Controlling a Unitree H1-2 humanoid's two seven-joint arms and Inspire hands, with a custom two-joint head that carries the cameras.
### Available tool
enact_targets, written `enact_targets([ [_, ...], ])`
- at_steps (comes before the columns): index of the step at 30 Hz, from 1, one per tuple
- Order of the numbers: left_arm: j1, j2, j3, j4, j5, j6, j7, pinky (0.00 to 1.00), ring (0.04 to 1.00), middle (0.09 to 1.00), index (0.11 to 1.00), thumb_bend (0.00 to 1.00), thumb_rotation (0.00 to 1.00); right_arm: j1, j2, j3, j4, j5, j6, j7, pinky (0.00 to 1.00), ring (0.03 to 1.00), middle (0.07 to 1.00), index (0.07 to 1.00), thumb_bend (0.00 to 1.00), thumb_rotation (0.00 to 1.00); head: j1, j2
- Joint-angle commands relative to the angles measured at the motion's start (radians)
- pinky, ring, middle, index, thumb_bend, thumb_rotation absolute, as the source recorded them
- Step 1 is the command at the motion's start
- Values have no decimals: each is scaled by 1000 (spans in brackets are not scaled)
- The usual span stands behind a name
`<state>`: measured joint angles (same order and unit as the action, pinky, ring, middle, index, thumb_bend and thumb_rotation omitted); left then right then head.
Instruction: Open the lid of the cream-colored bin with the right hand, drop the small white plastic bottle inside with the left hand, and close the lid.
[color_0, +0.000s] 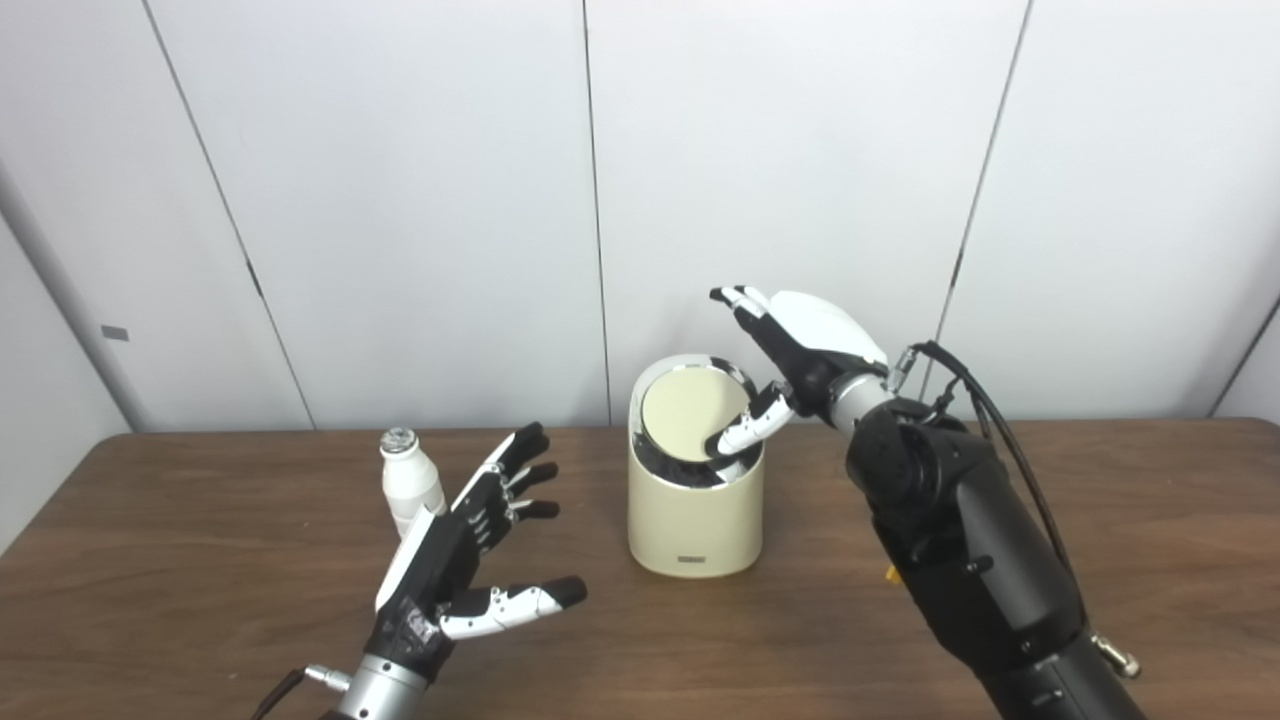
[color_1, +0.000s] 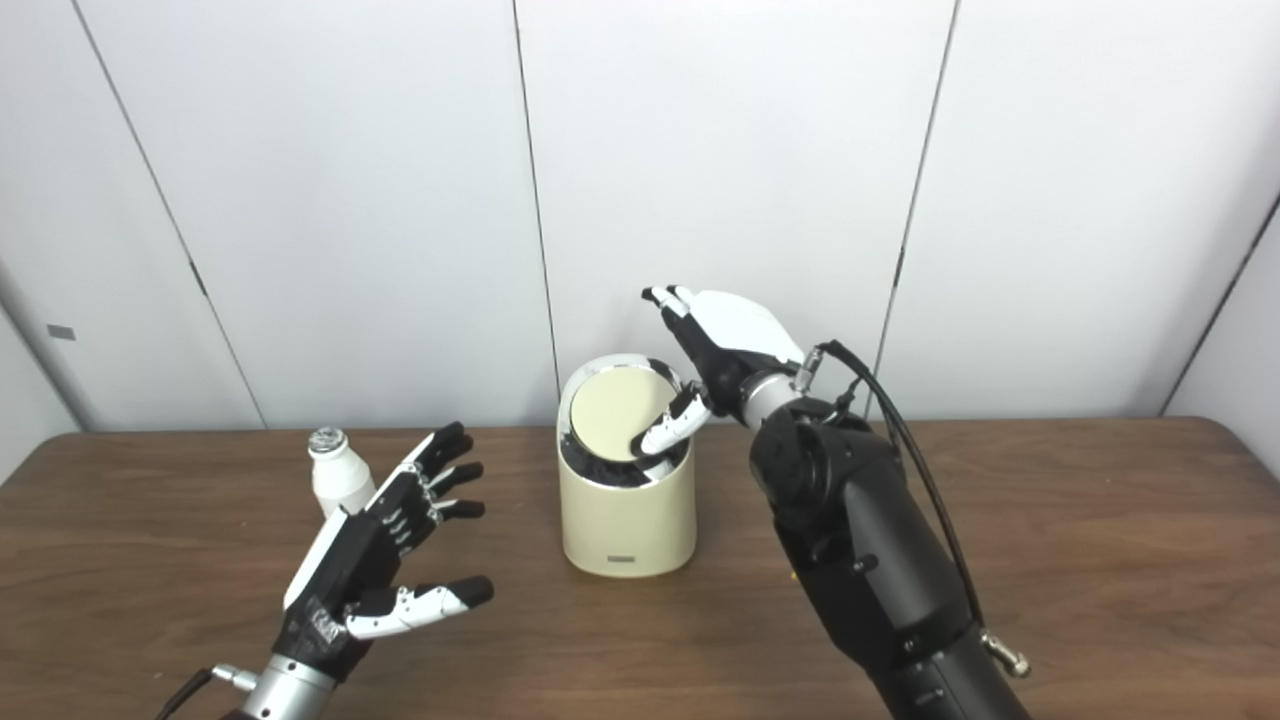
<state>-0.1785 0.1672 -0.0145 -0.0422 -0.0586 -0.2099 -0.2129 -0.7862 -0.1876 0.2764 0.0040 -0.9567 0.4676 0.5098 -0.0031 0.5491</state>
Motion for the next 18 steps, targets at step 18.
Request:
enact_targets([
  [18, -20, 8, -1, -37, -1, -5, 3, 771, 887, 949, 967, 877, 279, -94, 47, -20, 121, -24, 2, -30, 698, 890, 994, 970, 921, 261, 1, 11],
])
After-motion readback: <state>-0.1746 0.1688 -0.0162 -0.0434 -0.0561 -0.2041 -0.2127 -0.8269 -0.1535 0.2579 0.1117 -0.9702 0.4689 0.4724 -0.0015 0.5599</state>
